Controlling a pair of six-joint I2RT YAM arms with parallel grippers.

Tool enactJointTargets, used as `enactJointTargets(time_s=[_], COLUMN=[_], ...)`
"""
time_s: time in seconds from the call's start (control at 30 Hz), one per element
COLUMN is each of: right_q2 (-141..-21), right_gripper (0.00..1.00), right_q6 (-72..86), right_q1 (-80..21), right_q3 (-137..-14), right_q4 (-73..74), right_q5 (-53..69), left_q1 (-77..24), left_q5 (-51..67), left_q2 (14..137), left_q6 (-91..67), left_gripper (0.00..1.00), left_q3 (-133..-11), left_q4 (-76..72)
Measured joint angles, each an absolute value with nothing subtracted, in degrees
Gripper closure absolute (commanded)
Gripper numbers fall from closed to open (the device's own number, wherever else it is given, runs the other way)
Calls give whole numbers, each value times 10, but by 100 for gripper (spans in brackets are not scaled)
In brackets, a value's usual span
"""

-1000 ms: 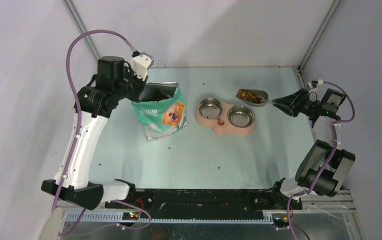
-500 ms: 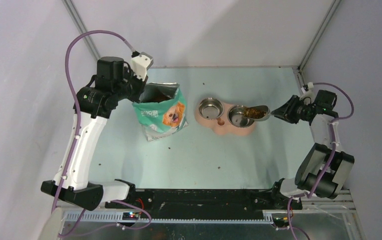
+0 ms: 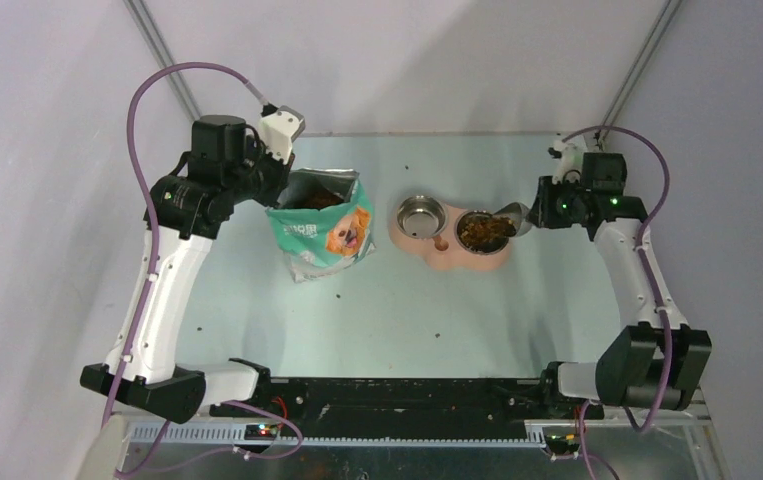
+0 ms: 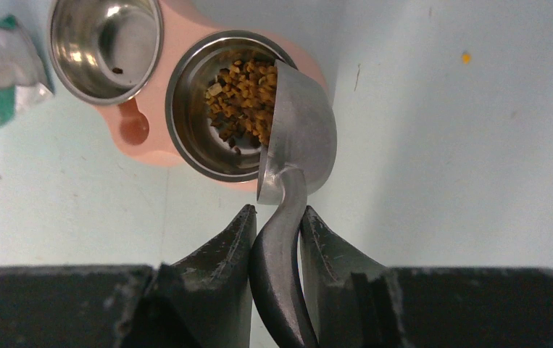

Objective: Serve the pet food

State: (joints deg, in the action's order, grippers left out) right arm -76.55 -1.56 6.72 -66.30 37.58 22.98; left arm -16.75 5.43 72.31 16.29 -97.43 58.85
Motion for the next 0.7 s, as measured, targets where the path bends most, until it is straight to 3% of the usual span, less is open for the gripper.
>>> enactJointTargets(time_s=[0.23,0.4,0.7], right_q2=[-714,-706,-773], right_gripper=[100,100,100], right_q6=[-99,-140,-101], right_q1=[-41,-55,-56], right_q3=[-698,-775,-1108], right_q4=[413,467,619], right_q5=[126,92,197], left_q1=[-168,-168,-167], left_q5=[64,70,93], left_q2=[723,729,741], left_q6=[153,145,110], left_gripper=[100,100,100], left_q3=[-975,-985,-996], left_q4=[589,597,594])
